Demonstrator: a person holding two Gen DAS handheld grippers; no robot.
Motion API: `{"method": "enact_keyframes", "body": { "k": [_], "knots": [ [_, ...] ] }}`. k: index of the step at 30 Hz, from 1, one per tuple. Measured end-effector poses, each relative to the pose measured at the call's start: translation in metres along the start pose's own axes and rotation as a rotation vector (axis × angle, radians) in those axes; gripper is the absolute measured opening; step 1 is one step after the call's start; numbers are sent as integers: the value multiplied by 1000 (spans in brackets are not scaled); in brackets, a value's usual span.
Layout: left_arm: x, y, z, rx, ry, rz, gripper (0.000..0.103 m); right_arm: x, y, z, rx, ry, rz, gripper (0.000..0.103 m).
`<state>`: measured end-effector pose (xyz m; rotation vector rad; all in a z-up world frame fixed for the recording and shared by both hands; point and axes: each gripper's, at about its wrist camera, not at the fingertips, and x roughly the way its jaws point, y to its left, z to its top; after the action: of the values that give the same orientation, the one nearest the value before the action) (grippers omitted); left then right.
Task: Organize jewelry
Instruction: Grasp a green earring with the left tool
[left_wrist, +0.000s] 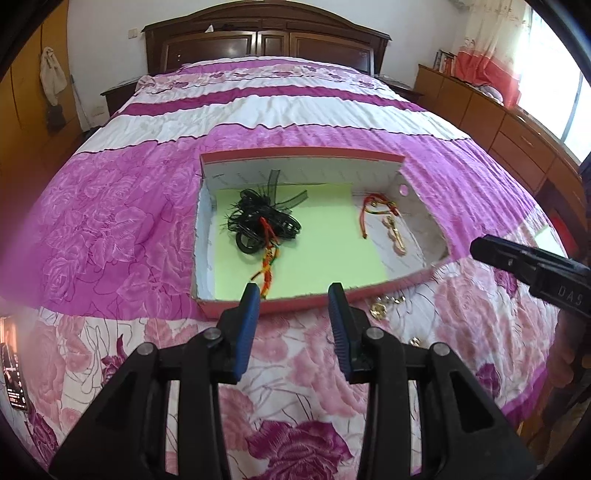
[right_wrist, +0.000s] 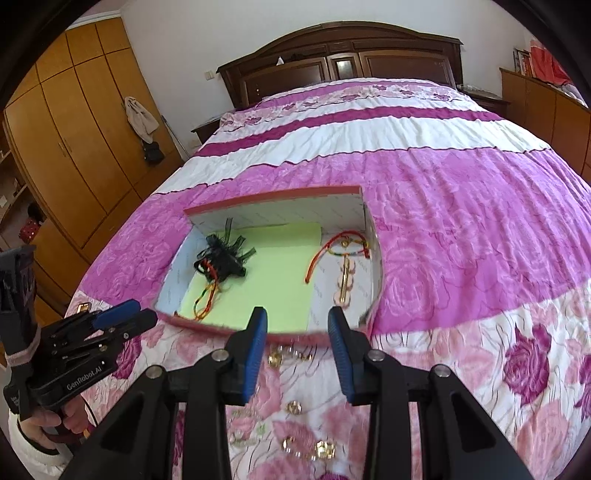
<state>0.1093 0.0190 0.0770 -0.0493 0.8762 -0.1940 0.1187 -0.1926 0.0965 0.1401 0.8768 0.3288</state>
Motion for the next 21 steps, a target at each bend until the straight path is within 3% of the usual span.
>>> {"method": "enact_keyframes", "body": {
  "k": [21],
  "knots": [
    [45,-20,-43,43,135,-48,29,15,-11,-63,-4,108,-34,37]
  ]
}}
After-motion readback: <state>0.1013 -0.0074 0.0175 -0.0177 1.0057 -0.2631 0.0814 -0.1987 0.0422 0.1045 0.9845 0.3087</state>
